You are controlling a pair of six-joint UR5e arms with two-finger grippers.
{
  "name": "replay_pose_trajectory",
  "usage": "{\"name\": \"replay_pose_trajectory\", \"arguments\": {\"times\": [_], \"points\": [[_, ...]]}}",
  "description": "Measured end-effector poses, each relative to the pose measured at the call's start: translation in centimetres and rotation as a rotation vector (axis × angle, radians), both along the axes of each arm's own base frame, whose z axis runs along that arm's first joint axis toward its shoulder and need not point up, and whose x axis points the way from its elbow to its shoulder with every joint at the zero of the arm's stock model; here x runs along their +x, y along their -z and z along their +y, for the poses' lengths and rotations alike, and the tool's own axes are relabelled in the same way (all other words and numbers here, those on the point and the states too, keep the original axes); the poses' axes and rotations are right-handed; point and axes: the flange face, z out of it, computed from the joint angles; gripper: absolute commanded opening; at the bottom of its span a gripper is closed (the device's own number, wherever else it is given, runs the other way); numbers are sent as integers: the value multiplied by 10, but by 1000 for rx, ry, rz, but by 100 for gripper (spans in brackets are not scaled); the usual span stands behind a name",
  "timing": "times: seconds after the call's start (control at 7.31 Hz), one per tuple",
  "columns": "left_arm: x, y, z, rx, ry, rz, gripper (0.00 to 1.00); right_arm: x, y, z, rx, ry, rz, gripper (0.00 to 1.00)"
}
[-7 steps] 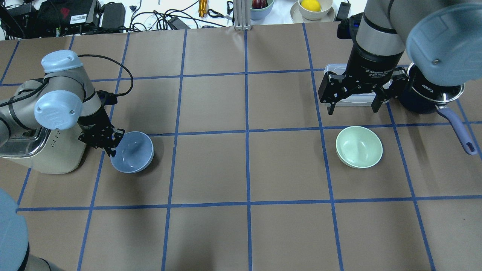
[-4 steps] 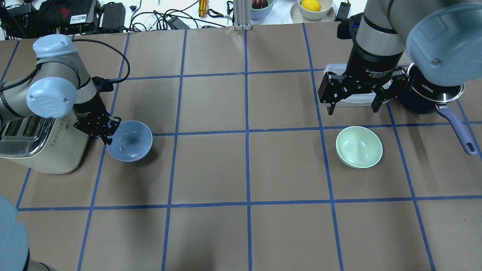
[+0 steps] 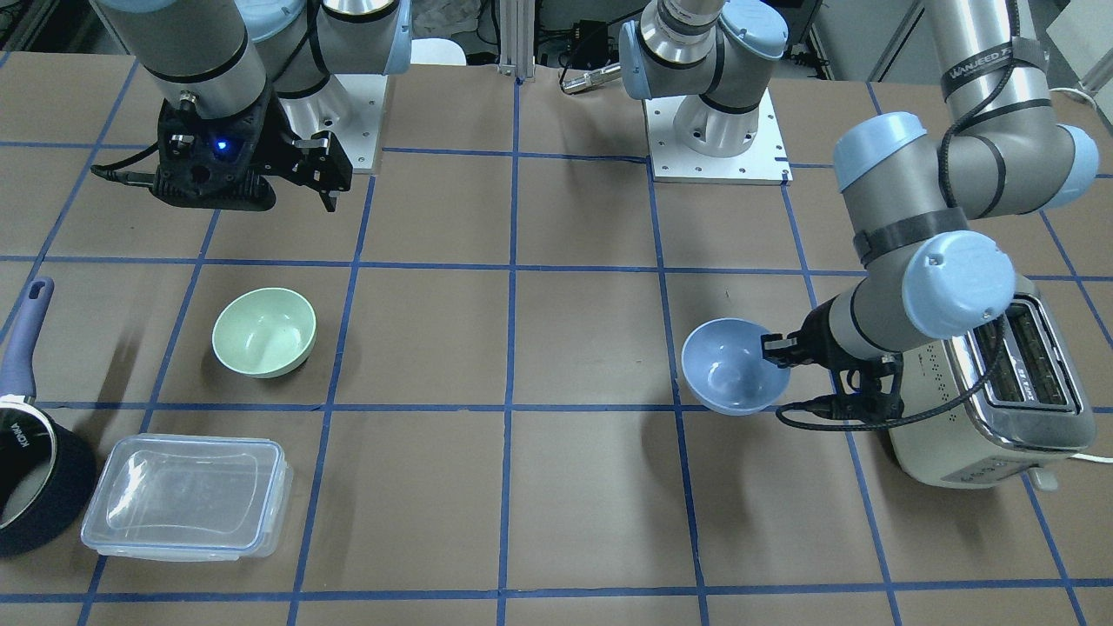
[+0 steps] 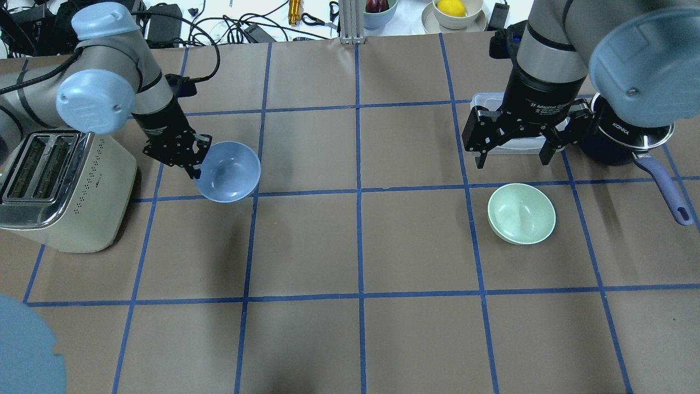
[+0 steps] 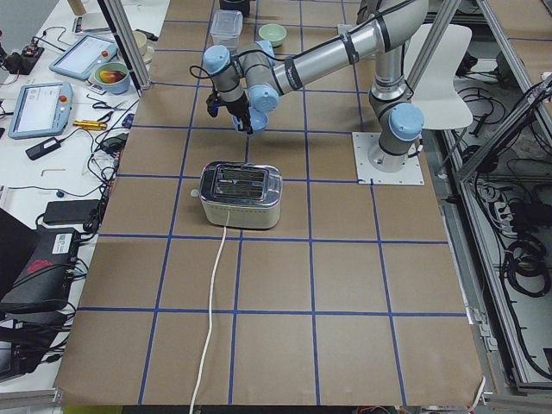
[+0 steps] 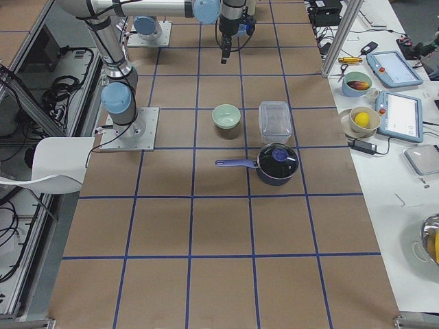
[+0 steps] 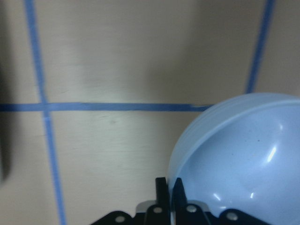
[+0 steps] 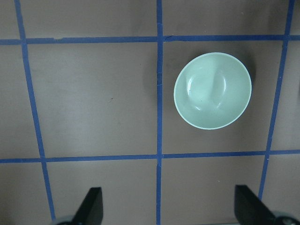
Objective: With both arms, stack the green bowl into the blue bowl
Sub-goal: 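Lift and carry the light blue bowl with the left gripper to the table center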
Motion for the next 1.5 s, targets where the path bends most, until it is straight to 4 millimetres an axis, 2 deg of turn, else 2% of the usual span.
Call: {"name": "replay_pose_trajectory", "arguments": {"times": [0.27, 0.68, 0.82, 1.09, 1.23, 1.37, 1.5], "points": [[-75, 6, 0, -15, -44, 74, 0, 0, 0, 0, 1, -1, -1, 100], [-174, 45, 13, 21, -81, 131, 0, 0, 0, 0, 1, 0, -1, 100], [-195, 58, 18, 37, -76, 129, 0, 0, 0, 0, 1, 2, -1, 100], [-220, 76, 27, 69, -77, 135, 0, 0, 1, 0, 1, 6, -2, 100], [-228, 82, 30, 83, -76, 136, 39, 0, 1, 0, 2, 7, -2, 100], [-233, 87, 32, 91, -82, 137, 99, 0, 1, 0, 2, 8, -2, 100], [-236, 86, 29, 69, -82, 141, 100, 0, 1, 0, 3, 8, -2, 100]]}}
